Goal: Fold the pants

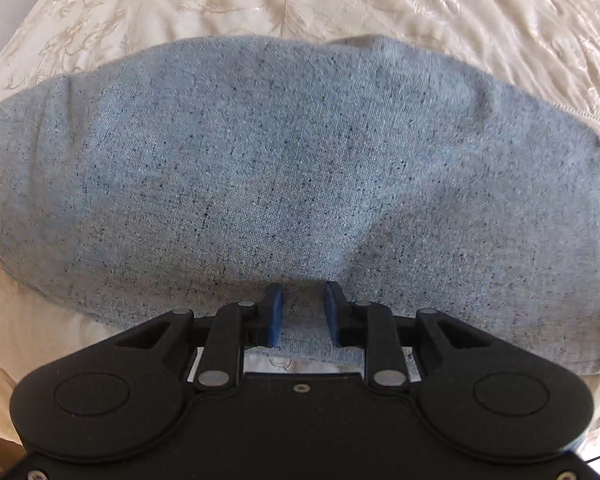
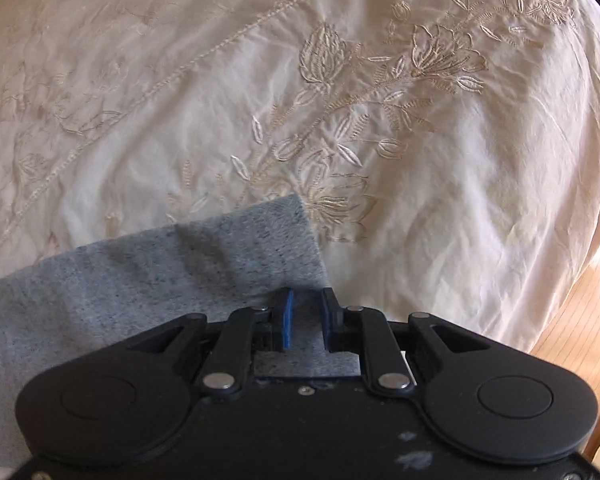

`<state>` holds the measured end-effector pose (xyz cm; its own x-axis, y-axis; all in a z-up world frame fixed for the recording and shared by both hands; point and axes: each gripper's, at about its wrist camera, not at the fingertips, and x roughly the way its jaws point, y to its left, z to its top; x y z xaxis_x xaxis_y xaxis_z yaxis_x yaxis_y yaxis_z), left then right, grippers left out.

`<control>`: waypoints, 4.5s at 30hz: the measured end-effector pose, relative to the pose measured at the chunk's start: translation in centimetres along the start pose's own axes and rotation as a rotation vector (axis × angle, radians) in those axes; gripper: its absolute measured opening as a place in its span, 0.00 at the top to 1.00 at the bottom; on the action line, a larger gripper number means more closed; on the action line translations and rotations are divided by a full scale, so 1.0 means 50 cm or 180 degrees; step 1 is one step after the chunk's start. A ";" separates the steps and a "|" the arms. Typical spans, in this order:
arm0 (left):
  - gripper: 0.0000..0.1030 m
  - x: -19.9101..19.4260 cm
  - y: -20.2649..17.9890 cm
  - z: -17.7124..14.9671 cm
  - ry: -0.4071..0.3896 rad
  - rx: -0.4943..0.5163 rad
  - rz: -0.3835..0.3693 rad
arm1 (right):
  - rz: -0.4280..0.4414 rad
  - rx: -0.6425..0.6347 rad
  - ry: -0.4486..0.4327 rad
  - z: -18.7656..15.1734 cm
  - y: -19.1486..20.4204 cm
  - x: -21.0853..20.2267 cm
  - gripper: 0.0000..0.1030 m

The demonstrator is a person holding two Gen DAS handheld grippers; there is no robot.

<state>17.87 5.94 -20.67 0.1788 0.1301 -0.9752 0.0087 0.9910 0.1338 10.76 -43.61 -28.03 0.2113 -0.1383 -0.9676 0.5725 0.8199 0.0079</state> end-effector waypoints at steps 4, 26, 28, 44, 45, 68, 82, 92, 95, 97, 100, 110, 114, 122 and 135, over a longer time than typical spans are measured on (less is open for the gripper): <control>0.70 -0.005 -0.021 0.008 0.0032 -0.0002 0.0157 | 0.0093 -0.0068 -0.0007 0.013 -0.030 -0.020 0.84; 0.65 -0.077 -0.071 -0.033 -0.0295 0.0019 0.0099 | 0.0436 -0.0797 0.0176 -0.101 0.040 -0.027 0.82; 0.65 -0.075 -0.019 -0.027 -0.0317 -0.0095 0.0220 | 0.0421 -0.0835 0.0176 -0.104 0.045 -0.026 0.82; 0.64 -0.031 0.455 0.064 -0.0507 -0.1007 0.0768 | 0.0083 -0.0665 -0.0158 -0.100 0.171 -0.125 0.79; 0.64 -0.030 0.483 0.073 -0.0526 -0.1027 0.0765 | 0.0140 -0.0671 -0.0213 -0.101 0.198 -0.143 0.78; 0.63 0.053 0.542 0.091 -0.0616 -0.0277 0.0434 | 0.1585 -0.2935 0.0121 -0.465 1.160 -0.166 0.76; 0.65 0.038 0.558 0.007 -0.0334 -0.0389 0.0248 | 0.1715 -0.2437 -0.0144 -0.335 1.017 -0.242 0.74; 0.70 0.051 0.559 0.021 -0.0173 -0.0239 0.0205 | 0.1252 -0.1610 0.0477 -0.134 1.016 -0.102 0.69; 0.70 0.046 0.562 0.019 -0.0160 -0.0230 0.0191 | 0.1438 -0.1684 0.0574 -0.155 0.986 -0.110 0.71; 0.71 0.028 0.561 0.028 -0.0133 -0.0238 0.0170 | 0.1511 -0.1883 0.0469 -0.185 0.972 -0.133 0.80; 0.71 -0.029 0.539 0.050 -0.0331 -0.0214 -0.0031 | 0.1461 -0.2116 0.0306 -0.232 0.961 -0.153 0.89; 0.69 -0.052 0.374 0.259 -0.0692 -0.0032 -0.0575 | 0.1319 -0.2198 -0.0088 -0.303 0.967 -0.145 0.90; 0.69 0.027 0.337 0.266 -0.0329 0.0104 -0.0487 | 0.1280 -0.2330 -0.0240 -0.314 0.964 -0.161 0.90; 0.69 0.086 0.383 0.132 -0.0370 0.0038 -0.0793 | 0.1376 -0.2265 -0.0191 -0.296 0.945 -0.176 0.86; 0.69 0.089 0.370 0.132 -0.0600 0.0102 -0.0735 | 0.1619 -0.2344 0.0457 -0.190 1.075 -0.125 0.65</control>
<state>25.33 24.62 -21.35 0.3479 -0.1099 -0.9311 0.1008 0.9917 -0.0794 32.69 6.63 -23.96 0.1712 0.3678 -0.9140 -0.2250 0.9178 0.3272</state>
